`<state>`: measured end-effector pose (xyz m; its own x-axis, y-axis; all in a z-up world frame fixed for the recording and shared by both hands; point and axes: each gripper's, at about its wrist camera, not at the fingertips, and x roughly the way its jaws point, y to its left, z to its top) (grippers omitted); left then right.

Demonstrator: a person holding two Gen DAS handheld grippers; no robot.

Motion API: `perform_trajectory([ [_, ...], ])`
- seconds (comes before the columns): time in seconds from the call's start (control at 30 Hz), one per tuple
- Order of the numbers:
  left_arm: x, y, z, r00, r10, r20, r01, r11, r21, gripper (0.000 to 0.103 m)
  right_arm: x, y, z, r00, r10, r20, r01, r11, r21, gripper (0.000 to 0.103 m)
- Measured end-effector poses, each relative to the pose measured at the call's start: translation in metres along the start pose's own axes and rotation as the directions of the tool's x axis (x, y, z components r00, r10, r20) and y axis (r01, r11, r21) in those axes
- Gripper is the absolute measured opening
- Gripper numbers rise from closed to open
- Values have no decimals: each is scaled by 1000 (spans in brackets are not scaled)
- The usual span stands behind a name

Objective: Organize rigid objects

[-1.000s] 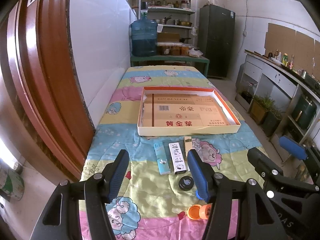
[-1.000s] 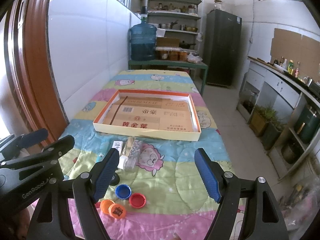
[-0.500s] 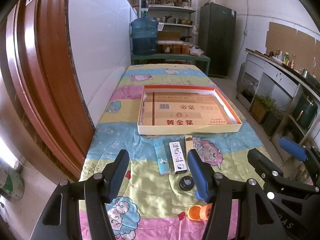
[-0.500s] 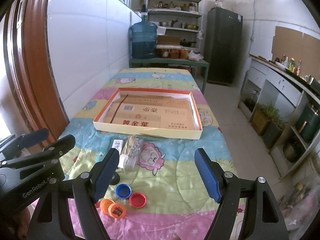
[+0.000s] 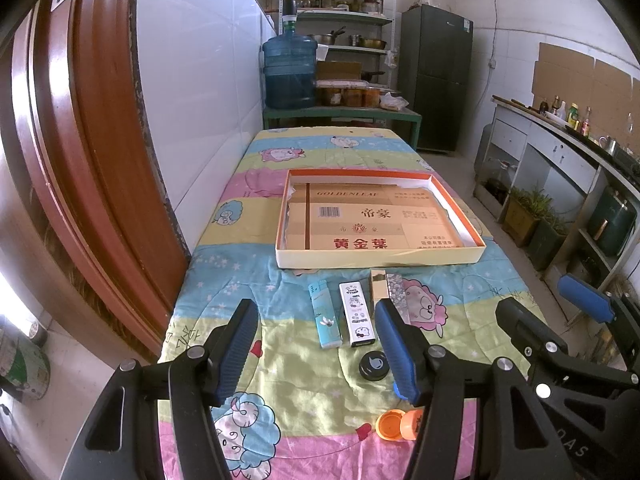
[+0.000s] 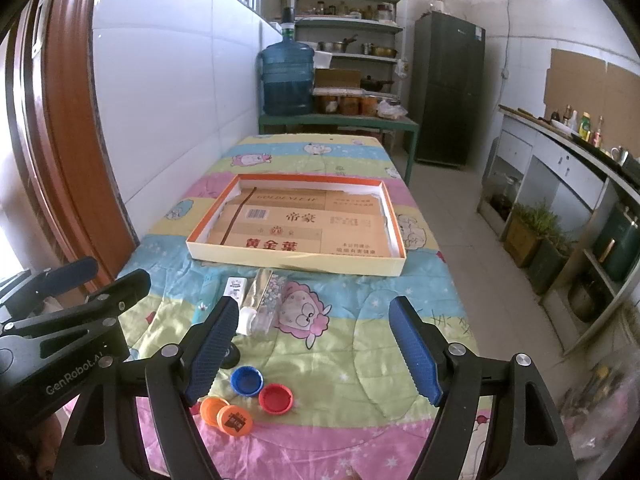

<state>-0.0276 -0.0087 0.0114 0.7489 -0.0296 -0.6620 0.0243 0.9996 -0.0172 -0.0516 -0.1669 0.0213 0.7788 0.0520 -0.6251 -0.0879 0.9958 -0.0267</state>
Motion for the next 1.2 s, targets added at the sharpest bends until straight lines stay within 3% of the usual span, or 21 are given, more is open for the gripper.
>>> perform_trajectory([
  [1.2,3,-1,-4,1000,2,-7,-2,1000,1,61,1,-1,-2,1000,4,-4,-4,1000,5,79],
])
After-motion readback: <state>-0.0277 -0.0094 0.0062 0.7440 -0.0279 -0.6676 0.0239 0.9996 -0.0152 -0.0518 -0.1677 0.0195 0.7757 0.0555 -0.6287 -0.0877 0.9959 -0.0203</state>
